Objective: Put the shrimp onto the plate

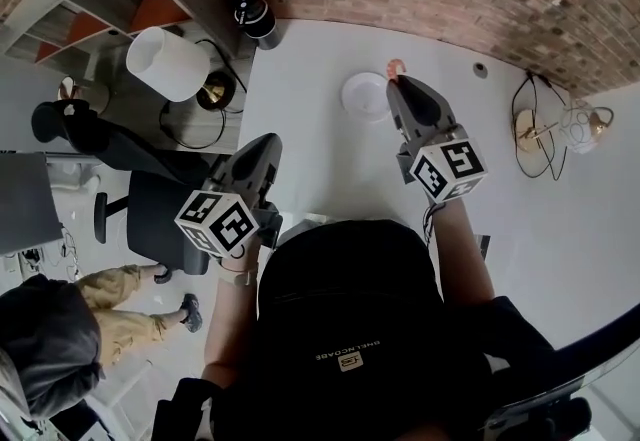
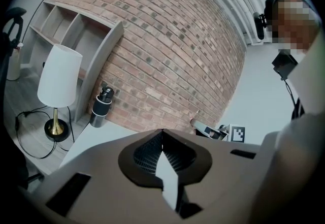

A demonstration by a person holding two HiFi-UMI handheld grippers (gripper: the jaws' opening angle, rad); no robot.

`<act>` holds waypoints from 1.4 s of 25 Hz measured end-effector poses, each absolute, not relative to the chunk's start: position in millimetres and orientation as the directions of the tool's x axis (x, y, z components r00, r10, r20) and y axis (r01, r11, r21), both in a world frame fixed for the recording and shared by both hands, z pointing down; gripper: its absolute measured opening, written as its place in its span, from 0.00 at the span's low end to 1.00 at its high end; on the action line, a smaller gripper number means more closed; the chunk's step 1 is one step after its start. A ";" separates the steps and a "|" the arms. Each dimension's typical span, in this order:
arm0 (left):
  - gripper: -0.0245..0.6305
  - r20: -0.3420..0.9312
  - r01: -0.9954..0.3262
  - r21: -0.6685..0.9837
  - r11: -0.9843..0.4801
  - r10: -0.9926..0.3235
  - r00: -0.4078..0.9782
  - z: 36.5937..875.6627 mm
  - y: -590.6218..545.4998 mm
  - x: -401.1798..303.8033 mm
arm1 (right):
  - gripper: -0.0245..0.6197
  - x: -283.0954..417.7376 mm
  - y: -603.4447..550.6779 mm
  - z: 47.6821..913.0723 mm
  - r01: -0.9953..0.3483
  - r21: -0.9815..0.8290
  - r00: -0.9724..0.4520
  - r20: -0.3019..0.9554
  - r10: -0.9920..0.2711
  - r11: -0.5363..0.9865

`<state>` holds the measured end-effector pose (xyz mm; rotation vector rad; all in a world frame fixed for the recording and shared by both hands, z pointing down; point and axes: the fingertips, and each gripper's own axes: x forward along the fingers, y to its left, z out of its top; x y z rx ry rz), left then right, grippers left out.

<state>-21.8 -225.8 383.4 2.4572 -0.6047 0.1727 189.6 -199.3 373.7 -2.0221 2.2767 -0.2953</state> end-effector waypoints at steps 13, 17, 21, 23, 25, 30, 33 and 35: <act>0.04 0.302 -0.556 0.518 -0.650 -0.469 0.830 393.5 -216.9 -18.2 | 0.12 201.9 -226.4 408.8 -0.949 -0.248 -0.231 0.125 -0.965 0.195; 0.04 0.320 -0.596 0.519 -0.612 -0.507 0.800 398.7 -214.3 -23.1 | 0.12 205.8 -237.9 424.2 -0.943 -0.252 -0.262 0.163 -0.951 0.216; 0.04 0.334 -0.631 0.520 -0.576 -0.542 0.771 403.7 -211.7 -28.8 | 0.12 208.3 -249.8 447.4 -0.938 -0.258 -0.287 0.212 -0.934 0.230; 0.04 0.341 -0.647 0.519 -0.558 -0.559 0.756 406.1 -210.9 -32.3 | 0.12 209.2 -256.3 461.3 -0.937 -0.263 -0.294 0.238 -0.926 0.230; 0.04 0.350 -0.664 0.519 -0.539 -0.575 0.740 408.9 -210.6 -36.3 | 0.12 209.7 -263.5 476.3 -0.936 -0.268 -0.300 0.268 -0.916 0.228; 0.04 0.369 -0.701 0.519 -0.488 -0.612 0.699 415.3 -209.3 -48.7 | 0.12 207.3 -279.4 513.7 -0.932 -0.284 -0.320 0.343 -0.883 0.227; 0.04 0.380 -0.719 0.523 -0.457 -0.630 0.677 421.0 -207.2 -56.0 | 0.12 204.8 -285.5 537.1 -0.928 -0.299 -0.329 0.387 -0.861 0.221; 0.04 0.389 -0.730 0.526 -0.437 -0.639 0.663 425.0 -205.5 -61.2 | 0.12 203.0 -288.6 551.9 -0.926 -0.313 -0.335 0.413 -0.847 0.213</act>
